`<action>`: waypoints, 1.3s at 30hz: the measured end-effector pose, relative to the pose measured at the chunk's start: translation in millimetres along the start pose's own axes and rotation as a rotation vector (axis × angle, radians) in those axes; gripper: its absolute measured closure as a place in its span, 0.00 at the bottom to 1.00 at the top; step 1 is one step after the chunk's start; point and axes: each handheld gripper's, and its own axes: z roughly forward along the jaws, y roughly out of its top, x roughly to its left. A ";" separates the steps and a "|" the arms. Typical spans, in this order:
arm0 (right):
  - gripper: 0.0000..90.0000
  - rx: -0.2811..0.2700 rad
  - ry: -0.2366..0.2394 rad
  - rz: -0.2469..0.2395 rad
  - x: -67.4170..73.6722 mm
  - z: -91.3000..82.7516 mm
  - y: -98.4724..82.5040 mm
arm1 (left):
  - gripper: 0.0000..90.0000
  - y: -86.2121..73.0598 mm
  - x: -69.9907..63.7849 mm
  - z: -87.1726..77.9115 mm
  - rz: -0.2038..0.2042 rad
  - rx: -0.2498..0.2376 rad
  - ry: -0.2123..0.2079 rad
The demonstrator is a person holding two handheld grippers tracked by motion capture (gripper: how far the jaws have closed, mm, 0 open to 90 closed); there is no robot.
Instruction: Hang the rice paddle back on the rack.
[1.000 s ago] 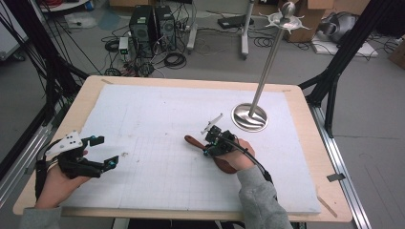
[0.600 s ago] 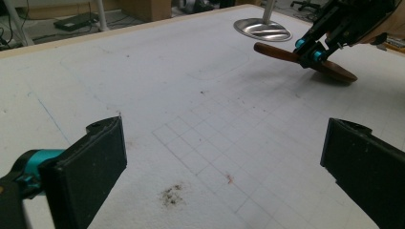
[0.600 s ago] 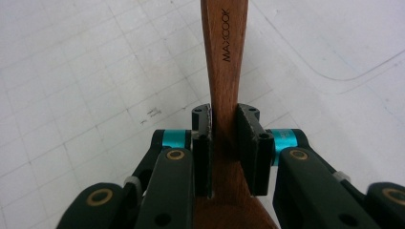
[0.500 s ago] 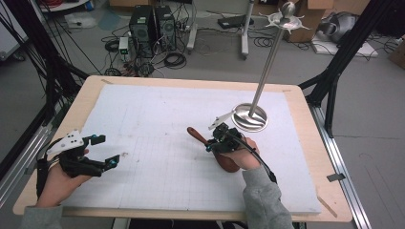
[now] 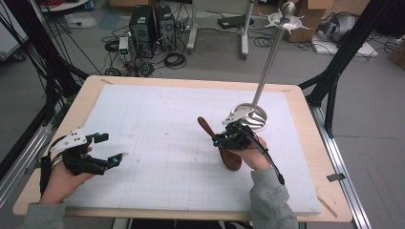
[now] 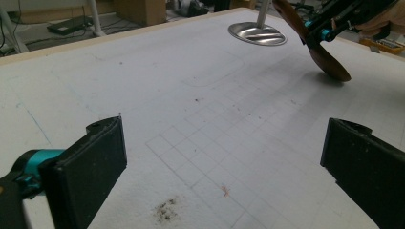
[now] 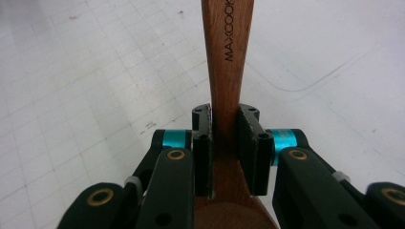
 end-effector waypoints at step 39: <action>0.86 -0.310 -0.048 0.106 -23.4 -76.6 -18.4 | 0.02 1.9 -2.1 7.8 0.009 0.013 -0.012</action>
